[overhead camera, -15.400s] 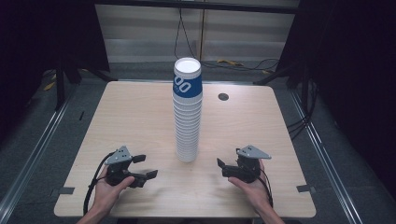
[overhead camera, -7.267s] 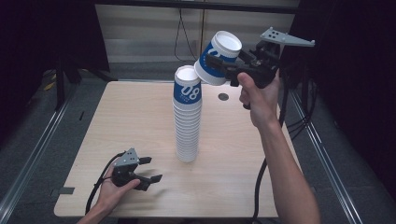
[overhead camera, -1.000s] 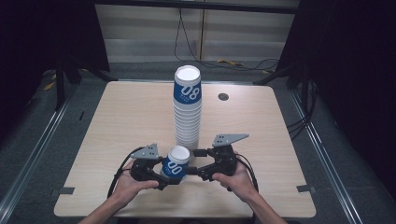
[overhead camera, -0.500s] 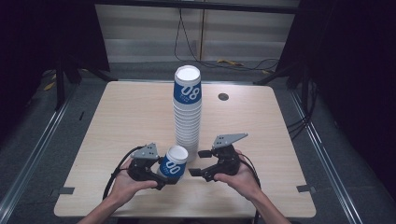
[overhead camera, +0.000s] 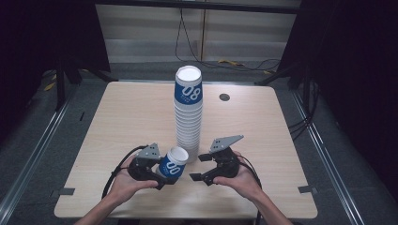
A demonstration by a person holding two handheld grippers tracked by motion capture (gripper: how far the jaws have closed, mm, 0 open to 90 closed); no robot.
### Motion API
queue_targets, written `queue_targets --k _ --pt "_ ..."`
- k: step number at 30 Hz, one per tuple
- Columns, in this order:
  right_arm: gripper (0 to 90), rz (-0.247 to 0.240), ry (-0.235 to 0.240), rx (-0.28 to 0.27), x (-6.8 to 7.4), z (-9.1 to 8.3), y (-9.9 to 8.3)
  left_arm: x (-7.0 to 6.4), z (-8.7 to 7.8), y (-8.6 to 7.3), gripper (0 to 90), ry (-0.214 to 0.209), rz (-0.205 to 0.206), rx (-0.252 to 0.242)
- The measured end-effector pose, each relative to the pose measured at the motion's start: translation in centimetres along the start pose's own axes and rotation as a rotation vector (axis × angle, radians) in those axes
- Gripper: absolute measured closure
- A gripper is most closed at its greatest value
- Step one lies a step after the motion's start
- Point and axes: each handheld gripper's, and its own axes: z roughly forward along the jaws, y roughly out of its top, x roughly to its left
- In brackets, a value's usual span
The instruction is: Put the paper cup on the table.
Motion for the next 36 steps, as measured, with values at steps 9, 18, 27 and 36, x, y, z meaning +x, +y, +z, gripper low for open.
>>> queue_targets --k 9,18,27,36 --pt "21.5 -0.043 0.005 0.047 0.1 0.3 0.5 0.0 0.3 0.3 22.6 -0.003 0.022 0.043" --pt "21.0 -0.100 0.026 0.114 0.7 0.6 0.4 -0.6 0.4 0.5 23.1 -0.005 0.071 0.082" --pt "23.0 -0.140 0.040 0.159 1.1 1.0 0.4 -1.2 1.2 1.0 22.8 -0.021 0.113 0.164" --pt "22.7 -0.169 0.027 0.207 1.0 1.1 1.0 -1.1 1.0 1.9 22.8 0.020 0.181 0.186"
